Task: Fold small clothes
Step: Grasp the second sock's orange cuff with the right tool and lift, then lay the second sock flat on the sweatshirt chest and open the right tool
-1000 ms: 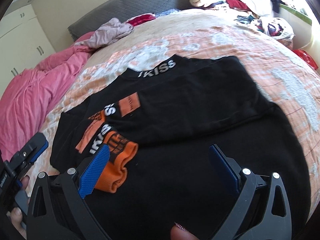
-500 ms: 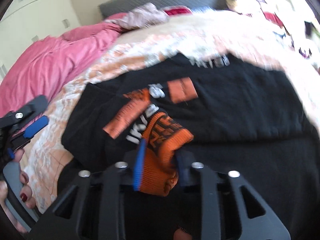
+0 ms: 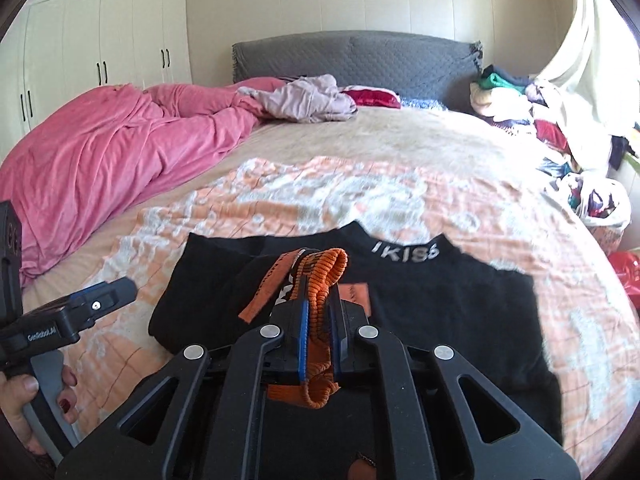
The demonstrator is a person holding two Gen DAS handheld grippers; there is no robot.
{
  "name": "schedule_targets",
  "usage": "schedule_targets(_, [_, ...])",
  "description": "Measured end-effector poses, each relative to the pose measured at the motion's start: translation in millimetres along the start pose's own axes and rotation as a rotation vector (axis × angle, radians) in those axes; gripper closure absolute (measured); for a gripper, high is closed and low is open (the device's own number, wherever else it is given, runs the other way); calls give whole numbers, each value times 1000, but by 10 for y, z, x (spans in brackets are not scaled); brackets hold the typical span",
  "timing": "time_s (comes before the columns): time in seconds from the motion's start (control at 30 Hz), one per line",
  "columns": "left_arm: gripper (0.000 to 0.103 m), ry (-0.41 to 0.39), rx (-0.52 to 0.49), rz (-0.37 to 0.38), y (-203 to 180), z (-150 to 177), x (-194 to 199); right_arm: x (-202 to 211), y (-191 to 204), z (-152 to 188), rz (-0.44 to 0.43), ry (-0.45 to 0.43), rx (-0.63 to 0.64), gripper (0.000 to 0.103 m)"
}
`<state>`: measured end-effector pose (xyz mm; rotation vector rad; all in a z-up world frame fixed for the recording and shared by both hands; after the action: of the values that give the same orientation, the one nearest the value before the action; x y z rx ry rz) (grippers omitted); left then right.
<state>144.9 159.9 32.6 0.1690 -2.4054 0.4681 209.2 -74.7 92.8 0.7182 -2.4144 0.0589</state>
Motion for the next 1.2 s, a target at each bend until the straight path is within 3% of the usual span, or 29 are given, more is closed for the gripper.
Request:
schedule_targets(0.43, [10, 17, -45, 21, -213, 29, -81, 299, -749, -155, 145, -59, 31, 96])
schedule_targets(0.6, [10, 12, -64, 6, -348, 26, -161, 288, -965, -95, 172, -55, 42, 97])
schedule_targets(0.9, [12, 57, -136, 47, -591, -90, -416, 260, -1253, 50, 179, -59, 30, 97])
schedule_targets(1.1, [23, 95, -173, 68, -753, -207, -676, 176, -1463, 160, 176, -48, -18, 97])
schedule_targets(1.2, [41, 99, -222, 86, -873, -227, -780, 148, -1538, 200, 181, -34, -33, 97])
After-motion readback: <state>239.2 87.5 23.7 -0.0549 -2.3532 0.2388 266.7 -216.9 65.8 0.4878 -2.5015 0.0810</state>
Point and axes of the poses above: each gripper's, at about its wrist camera, not at the fingertips, and x roughly against the way its jaws point, y to its left, z to its underside, the point moved 1 cm from there along -x, roughly the way its jaws point, and after that the axes turned 11 degrees about -z, right-handed, at the moved point
